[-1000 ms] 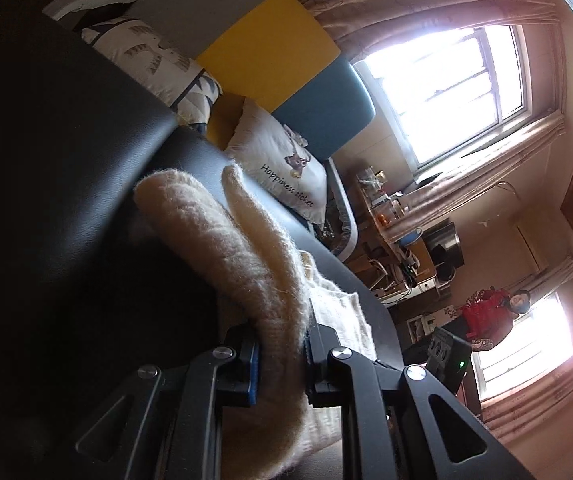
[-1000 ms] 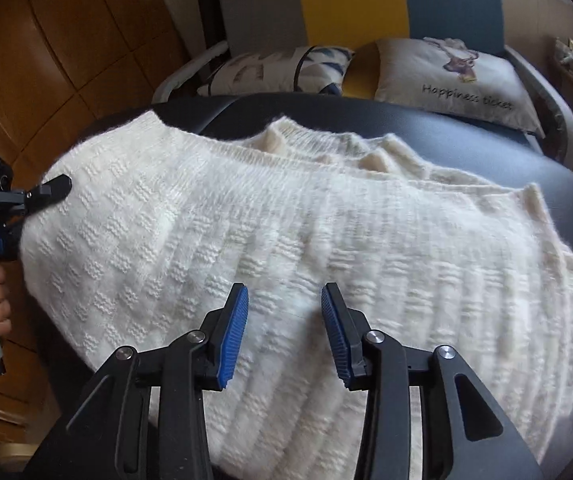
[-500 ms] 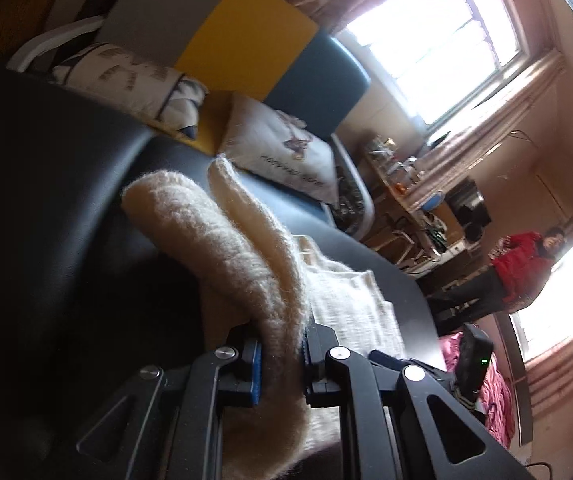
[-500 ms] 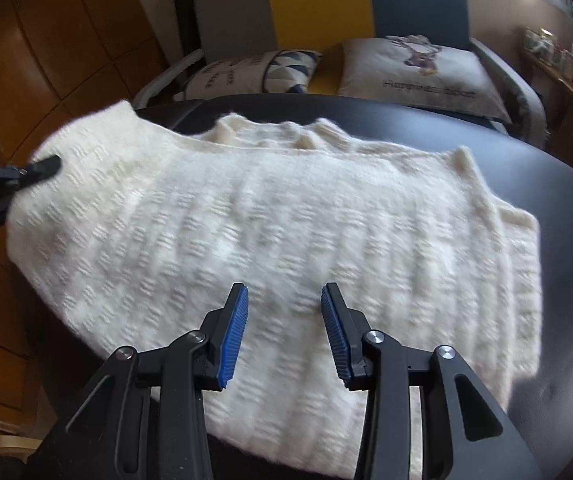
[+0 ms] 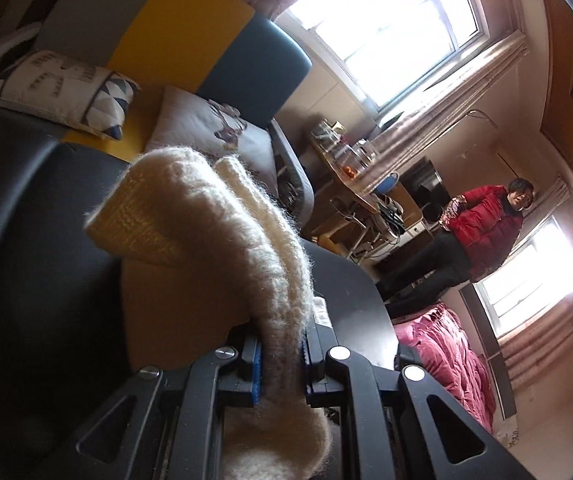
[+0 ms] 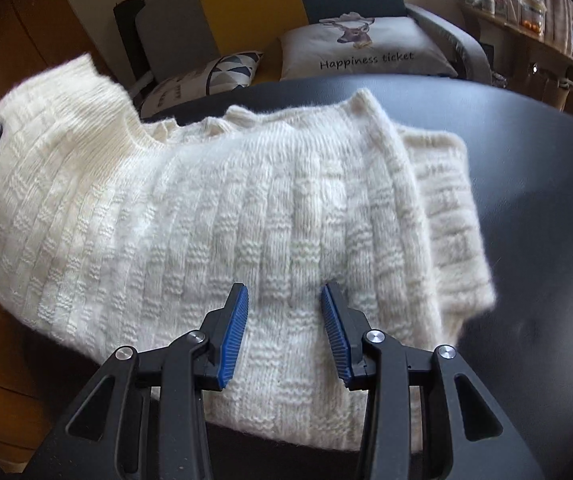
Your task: Fold clothes
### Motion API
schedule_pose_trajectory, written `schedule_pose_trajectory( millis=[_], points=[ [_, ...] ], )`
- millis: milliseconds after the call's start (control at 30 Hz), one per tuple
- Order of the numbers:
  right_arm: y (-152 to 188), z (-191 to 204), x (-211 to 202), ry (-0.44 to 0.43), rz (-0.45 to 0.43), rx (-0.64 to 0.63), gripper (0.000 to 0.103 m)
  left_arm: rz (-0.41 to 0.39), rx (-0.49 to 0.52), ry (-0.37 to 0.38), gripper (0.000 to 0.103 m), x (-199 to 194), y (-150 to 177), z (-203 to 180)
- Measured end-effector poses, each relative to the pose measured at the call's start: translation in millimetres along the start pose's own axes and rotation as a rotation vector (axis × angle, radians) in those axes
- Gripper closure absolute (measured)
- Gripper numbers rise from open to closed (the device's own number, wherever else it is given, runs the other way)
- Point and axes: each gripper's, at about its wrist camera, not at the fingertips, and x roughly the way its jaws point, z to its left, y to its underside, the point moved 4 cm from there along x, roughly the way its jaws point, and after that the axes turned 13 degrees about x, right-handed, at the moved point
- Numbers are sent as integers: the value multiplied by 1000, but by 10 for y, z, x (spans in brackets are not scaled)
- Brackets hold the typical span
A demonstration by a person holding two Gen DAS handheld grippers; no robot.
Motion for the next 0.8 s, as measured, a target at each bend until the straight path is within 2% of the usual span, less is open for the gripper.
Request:
schedule_pose_trajectory(
  millis=[167, 300, 433, 533, 800],
  points=[
    [20, -19, 12, -22, -5, 2, 61, 7, -42, 42, 90, 194, 54, -102],
    [29, -40, -1, -43, -7, 10, 61, 13, -37, 57, 90, 361, 51, -233],
    [35, -65, -16, -65, -10, 31, 61, 77, 2, 25, 90, 621, 128, -319],
    [36, -61, -29, -68, -10, 28, 61, 136, 27, -36, 89, 805, 230, -336],
    [41, -114, -30, -77, -11, 35, 61, 211, 15, -75, 88, 1109, 409, -343]
  ],
)
